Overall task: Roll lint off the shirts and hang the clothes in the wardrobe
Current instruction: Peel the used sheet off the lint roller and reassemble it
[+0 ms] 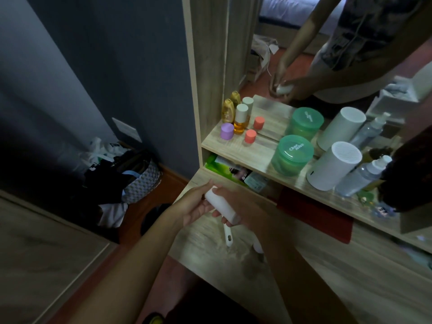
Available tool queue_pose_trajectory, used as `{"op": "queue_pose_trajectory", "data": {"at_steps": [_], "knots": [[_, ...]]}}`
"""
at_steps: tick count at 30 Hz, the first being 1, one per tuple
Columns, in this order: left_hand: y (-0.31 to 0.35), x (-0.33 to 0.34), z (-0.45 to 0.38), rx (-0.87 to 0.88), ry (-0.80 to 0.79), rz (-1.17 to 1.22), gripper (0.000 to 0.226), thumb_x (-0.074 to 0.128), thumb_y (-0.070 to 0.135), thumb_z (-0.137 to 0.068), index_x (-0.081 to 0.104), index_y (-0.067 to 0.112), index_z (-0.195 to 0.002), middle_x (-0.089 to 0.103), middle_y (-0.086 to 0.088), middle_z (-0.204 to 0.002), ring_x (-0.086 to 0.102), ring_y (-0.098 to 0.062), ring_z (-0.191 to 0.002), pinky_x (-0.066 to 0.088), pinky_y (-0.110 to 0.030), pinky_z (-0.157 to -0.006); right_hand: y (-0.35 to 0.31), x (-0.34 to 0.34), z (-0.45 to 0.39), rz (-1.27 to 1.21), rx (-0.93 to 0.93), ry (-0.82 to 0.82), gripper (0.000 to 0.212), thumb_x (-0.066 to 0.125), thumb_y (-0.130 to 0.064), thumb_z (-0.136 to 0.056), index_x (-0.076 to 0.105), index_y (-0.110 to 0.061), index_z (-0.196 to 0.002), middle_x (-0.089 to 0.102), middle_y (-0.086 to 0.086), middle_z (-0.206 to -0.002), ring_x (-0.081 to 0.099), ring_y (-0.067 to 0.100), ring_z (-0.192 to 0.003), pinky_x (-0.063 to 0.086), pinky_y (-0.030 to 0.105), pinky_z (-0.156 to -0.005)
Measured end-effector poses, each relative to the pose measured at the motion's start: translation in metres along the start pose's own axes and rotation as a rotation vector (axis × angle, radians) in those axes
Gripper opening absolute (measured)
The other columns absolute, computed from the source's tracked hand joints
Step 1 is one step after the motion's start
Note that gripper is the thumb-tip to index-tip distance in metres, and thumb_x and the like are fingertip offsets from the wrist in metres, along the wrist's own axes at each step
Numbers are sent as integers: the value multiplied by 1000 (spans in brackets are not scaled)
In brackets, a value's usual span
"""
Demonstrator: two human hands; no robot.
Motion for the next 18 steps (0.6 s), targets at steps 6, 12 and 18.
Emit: {"op": "queue_pose_trajectory", "data": {"at_steps": [6,12,18], "knots": [[-20,-17,-12,-86,78,202,38,44,34,-99,63,1,-104,71,-18,-98,70,-25,-86,57,-36,-83,17,-4,5,-98,5,-42,37,50,-44,-94,63,-10,-88,62,2,-67,54,7,-35,41,14,-33],[-53,-66,-29,205,510,-719,34,72,28,-81,61,12,-109,65,-8,-110,60,-26,-101,48,-35,-88,37,-13,9,-353,87,-76,27,54,-39,-89,60,-14,-96,64,10,-73,53,14,-42,40,18,-40],[-84,-80,-51,306,507,-1074,49,76,19,-73,58,12,-118,58,-12,-116,54,-28,-107,42,-34,-92,46,-13,18,-692,55,-186,35,56,-36,-91,61,-7,-110,70,13,-83,52,15,-52,42,20,-42]]}}
Point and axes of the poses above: each hand's wrist, its own z-axis away from the middle knuckle, its own x-axis out of the palm, y = z × x, the point moved 3 cm from there along -z, towards the middle knuckle
